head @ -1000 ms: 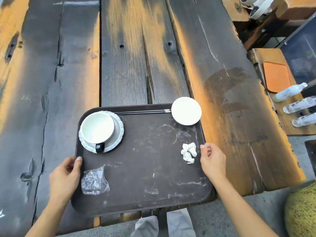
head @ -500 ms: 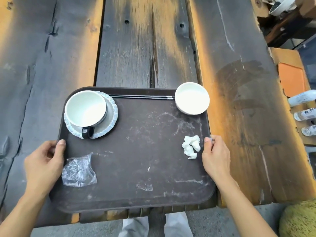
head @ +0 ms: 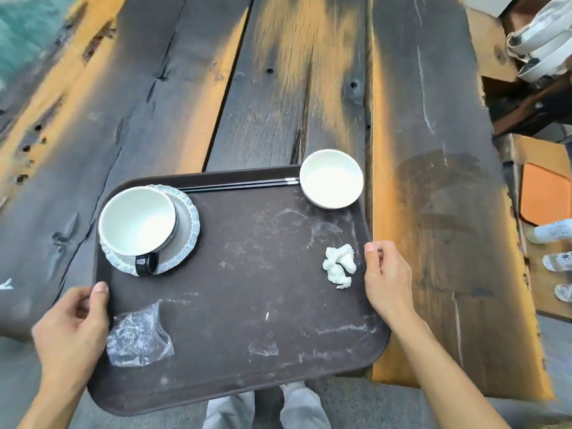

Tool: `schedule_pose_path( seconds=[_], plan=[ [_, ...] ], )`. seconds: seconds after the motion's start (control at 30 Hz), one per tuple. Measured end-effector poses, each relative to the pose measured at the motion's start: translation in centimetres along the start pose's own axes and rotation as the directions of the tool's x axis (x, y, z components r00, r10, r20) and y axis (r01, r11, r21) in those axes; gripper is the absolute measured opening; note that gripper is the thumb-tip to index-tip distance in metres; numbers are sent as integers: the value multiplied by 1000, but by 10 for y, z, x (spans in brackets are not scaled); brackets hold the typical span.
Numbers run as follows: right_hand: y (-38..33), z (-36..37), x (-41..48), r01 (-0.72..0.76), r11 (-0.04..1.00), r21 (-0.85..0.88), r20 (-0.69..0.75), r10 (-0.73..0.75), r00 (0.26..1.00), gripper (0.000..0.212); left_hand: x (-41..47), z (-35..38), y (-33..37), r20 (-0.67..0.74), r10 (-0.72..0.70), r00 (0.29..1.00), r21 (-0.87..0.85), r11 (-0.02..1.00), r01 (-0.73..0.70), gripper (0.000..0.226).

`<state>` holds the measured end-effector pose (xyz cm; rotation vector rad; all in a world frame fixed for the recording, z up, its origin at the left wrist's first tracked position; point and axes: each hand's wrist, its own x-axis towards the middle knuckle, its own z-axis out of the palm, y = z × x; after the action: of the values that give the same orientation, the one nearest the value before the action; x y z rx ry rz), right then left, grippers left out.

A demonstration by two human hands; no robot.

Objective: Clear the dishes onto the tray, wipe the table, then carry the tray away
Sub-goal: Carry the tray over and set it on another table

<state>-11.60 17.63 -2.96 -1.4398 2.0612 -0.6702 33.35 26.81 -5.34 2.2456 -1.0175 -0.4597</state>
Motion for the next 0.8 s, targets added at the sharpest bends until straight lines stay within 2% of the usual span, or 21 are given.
schedule_pose_path(
  seconds=[0.17,0.33,0.47,0.57,0.63,0.8],
  plan=[
    [-39,-25,-5,147,988,37,79,-149,986,19,-53,-61,10,-79,-120,990,-72,991,115,32],
    [-89,-31,-9,295,955,39,208,-297,932,25,-108,-115,4,-229,-269,936,-137,960,242,26],
    [-132,-26,-21,417,904,93,280,-426,861,19,-154,-155,-4,-335,-374,865,-189,926,327,33],
    [-171,-19,-38,509,853,120,345,-516,784,17,-185,-188,-7,-417,-396,818,-161,918,363,30],
    [-193,-10,-50,539,834,119,395,-538,745,17,-203,-206,-14,-441,-415,796,-159,909,386,27],
    [-245,25,-96,611,777,154,514,-591,622,21,-247,-253,-42,-550,-486,680,-169,862,479,30]
  ],
)
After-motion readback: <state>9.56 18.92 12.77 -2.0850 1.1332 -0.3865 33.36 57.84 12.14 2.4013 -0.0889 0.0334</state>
